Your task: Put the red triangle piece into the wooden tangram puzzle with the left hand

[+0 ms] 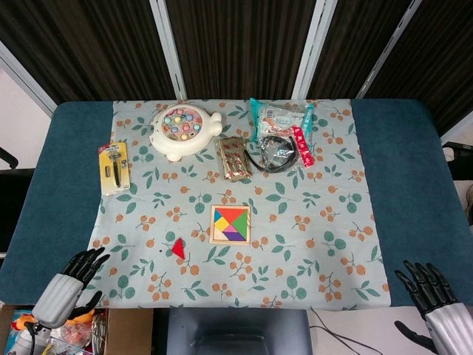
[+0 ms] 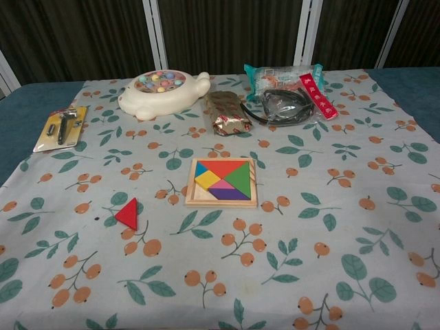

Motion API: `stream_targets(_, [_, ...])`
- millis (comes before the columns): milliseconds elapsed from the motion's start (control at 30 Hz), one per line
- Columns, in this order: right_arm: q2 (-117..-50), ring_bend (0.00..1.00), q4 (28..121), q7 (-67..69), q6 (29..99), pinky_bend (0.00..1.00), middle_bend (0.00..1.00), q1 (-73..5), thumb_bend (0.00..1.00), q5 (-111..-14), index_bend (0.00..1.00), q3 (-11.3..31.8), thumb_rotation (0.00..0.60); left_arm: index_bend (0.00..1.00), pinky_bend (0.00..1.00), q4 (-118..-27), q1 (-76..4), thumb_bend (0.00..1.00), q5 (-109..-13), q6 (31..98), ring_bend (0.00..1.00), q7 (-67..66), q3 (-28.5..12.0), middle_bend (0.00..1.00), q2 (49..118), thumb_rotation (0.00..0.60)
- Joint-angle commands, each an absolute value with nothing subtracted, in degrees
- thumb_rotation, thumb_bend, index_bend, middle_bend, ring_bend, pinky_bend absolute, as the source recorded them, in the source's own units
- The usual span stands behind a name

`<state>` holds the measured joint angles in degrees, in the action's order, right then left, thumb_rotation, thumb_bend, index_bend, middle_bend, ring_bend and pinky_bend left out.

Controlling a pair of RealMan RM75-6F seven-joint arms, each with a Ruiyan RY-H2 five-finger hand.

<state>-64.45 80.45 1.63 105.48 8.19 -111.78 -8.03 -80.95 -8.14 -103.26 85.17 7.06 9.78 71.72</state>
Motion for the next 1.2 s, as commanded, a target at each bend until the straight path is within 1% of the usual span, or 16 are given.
stream_targets(33, [-64.42,0.00,80.33,1.95,105.89,0.00,0.00,8.33,0.15,-111.70,0.00,-7.98,0.600,0.00,0.10,-80.69,-8.42,0.41,-103.44,84.99,0.00,7.19,9.69,0.00,71.97,0.600])
stream_targets(167, [-64.41,0.00,80.34,2.05,105.97,0.00,0.00,8.51,0.15,-111.16,0.00,-7.85,0.600,0.00,0.10,-79.71,-9.17,0.41,-105.27,85.55,0.00,8.64,9.81,0.00,73.12,0.600])
stream_targets(233, [-64.43,0.00,80.37,1.92,105.69,0.00,0.00,8.51,0.15,-110.79,0.00,-7.76,0.600,0.00,0.11,-78.35,-9.97,0.41,-107.03,86.86,0.00,10.70,9.37,0.00,75.01,0.600])
stream_targets(267, [-64.40,0.00,80.47,1.88,105.47,0.00,0.00,8.46,0.15,-110.58,0.00,-7.71,0.600,0.00,0.12,-77.51,-10.36,0.41,-107.71,87.60,0.00,11.40,8.91,0.00,76.12,0.600])
stream_targets(300, [-64.38,0.00,80.64,1.81,105.28,0.00,0.00,8.42,0.15,-110.29,0.00,-7.59,0.600,0.00,0.16,-76.59,-10.78,0.41,-108.30,88.13,0.02,11.52,8.41,0.02,77.25,0.600])
stream_targets(367, [-64.38,0.00,81.04,1.60,104.68,0.00,0.00,8.22,0.15,-109.65,0.00,-7.31,0.600,0.00,0.31,-74.67,-11.99,0.42,-109.81,89.11,0.14,11.09,7.24,0.13,79.86,0.600])
stream_targets(400, [-64.37,0.00,81.25,1.51,104.37,0.00,0.00,8.13,0.15,-109.39,0.00,-7.22,0.600,0.02,0.48,-73.73,-12.79,0.42,-110.92,89.76,0.32,10.74,6.59,0.27,81.25,0.600])
stream_targets(433, [-64.34,0.00,81.61,1.30,103.94,0.00,0.00,7.97,0.15,-109.10,0.00,-7.10,0.600,0.06,0.68,-72.34,-13.70,0.42,-111.93,90.21,0.54,10.52,6.01,0.47,82.89,0.600])
stream_targets(467, [-64.33,0.00,81.85,1.12,103.63,0.00,0.00,7.87,0.15,-108.93,0.00,-7.02,0.600,0.09,0.79,-71.36,-14.72,0.42,-112.75,89.96,0.67,10.31,5.62,0.60,84.14,0.600])
stream_targets(500, [-64.34,0.00,82.03,0.91,103.38,0.00,0.00,7.79,0.15,-108.79,0.00,-6.96,0.600,0.13,0.91,-70.39,-15.73,0.42,-113.50,89.59,0.84,9.98,5.30,0.78,85.24,0.600])
stream_targets(533, [-64.32,0.00,82.24,0.66,103.12,0.00,0.00,7.74,0.15,-108.69,0.00,-6.96,0.600,0.16,0.97,-68.86,-16.93,0.42,-114.08,89.27,0.93,9.52,4.68,0.89,86.68,0.600])
stream_targets(567, [-64.30,0.00,82.38,0.52,102.99,0.00,0.00,7.72,0.15,-108.66,0.00,-6.98,0.600,0.20,1.00,-67.49,-17.95,0.42,-114.27,88.68,0.98,9.20,4.13,0.96,87.83,0.600])
stream_targets(600, [-64.29,0.00,82.50,0.42,102.95,0.00,0.00,7.72,0.15,-108.64,0.00,-6.97,0.600,0.24,1.00,-66.15,-18.87,0.42,-114.28,87.97,1.00,9.47,3.84,0.99,88.82,0.600])
stream_targets(700, [-64.22,0.00,82.63,0.35,102.99,0.00,0.00,7.80,0.15,-108.62,0.00,-7.01,0.600,0.30,1.00,-62.60,-21.70,0.42,-113.62,85.44,1.00,11.88,3.33,1.00,90.91,0.600])
stream_targets(867, [-64.12,0.00,82.37,0.62,103.01,0.00,0.00,7.90,0.15,-108.62,0.00,-7.16,0.600,0.31,1.00,-58.96,-25.49,0.40,-112.54,81.54,1.00,13.05,3.12,1.00,92.28,0.600])
stream_targets(1200, [-63.72,0.00,81.91,1.91,103.53,0.00,0.00,8.07,0.15,-108.74,0.00,-7.40,0.600,0.33,1.00,-55.10,-30.17,0.38,-112.14,77.78,1.00,8.41,3.66,1.00,95.41,0.600])
